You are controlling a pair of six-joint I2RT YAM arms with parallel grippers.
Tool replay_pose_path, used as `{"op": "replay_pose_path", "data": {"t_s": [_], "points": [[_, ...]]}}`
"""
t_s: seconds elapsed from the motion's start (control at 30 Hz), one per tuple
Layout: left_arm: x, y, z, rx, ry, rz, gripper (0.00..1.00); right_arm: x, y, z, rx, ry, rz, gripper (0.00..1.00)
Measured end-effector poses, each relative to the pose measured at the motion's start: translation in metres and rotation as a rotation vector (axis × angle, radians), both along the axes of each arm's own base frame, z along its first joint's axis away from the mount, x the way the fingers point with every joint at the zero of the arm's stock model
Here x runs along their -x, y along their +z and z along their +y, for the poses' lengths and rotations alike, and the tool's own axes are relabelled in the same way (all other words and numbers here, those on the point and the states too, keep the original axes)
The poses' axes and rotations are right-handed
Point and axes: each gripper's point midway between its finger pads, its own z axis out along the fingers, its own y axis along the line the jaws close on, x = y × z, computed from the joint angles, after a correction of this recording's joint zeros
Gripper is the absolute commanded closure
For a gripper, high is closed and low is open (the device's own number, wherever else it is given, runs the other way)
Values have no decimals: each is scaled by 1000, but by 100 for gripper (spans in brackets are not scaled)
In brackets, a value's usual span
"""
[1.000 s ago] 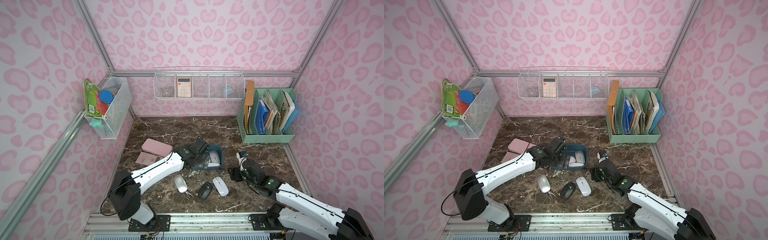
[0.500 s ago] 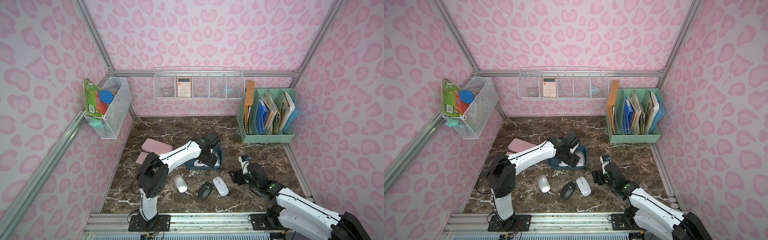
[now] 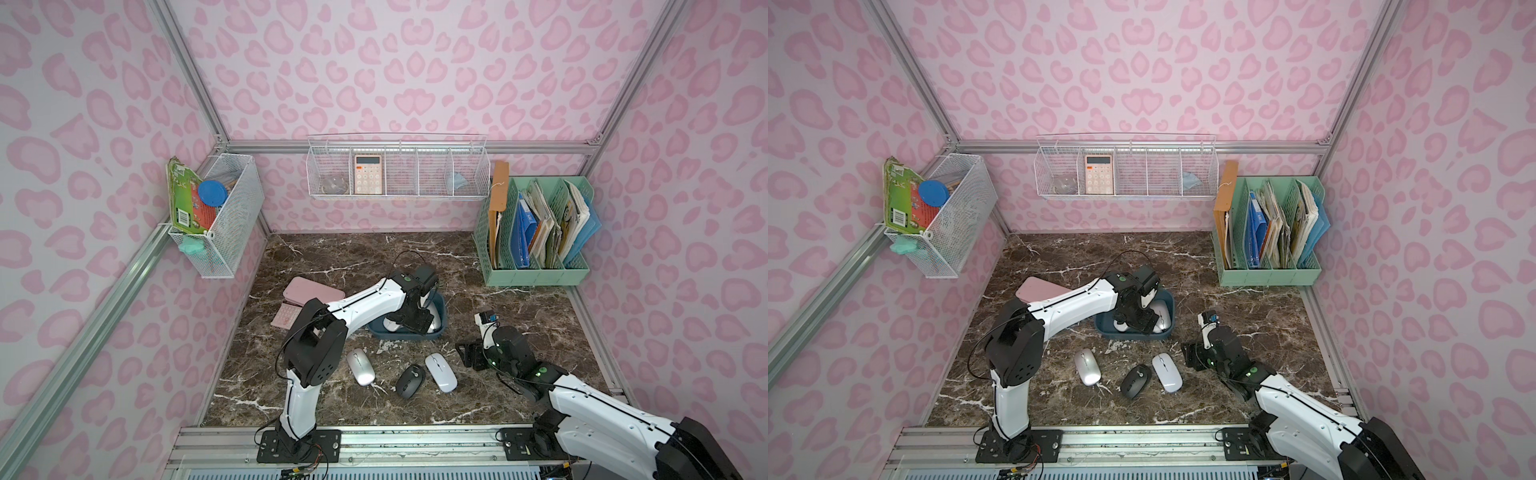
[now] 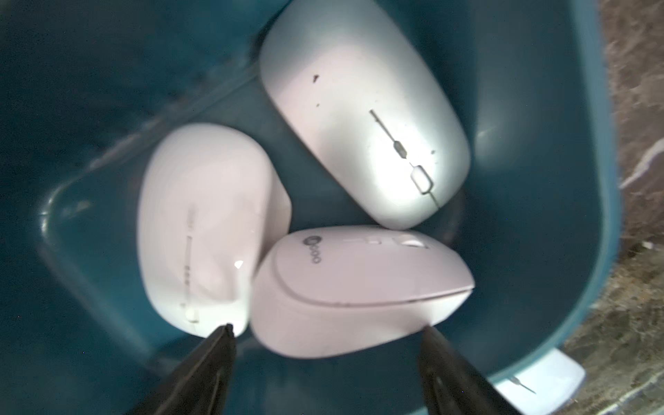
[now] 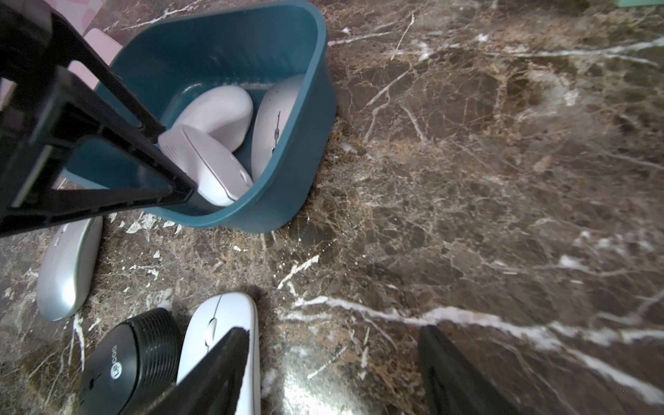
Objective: Take out the mouse from the storage box
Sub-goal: Pick up the mouse from the storage box.
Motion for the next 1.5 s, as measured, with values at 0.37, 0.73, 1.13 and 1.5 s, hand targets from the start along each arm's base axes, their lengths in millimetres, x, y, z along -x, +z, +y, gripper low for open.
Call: {"op": "replay_pose_path", "data": {"t_s": [0.37, 0.73, 1.13, 1.5], "points": [[-9, -5, 20, -37, 46, -31, 9, 0, -5, 0, 10, 0, 13, 22], [-15, 31, 34, 156, 246, -80, 7, 0, -10, 0, 22, 0, 28, 22], [-17, 46, 13, 318, 663, 27, 5, -2, -12, 3, 29, 11, 37, 22], [-25, 15, -7, 313, 808, 114, 14, -1, -6, 5, 12, 25, 15, 21]]}}
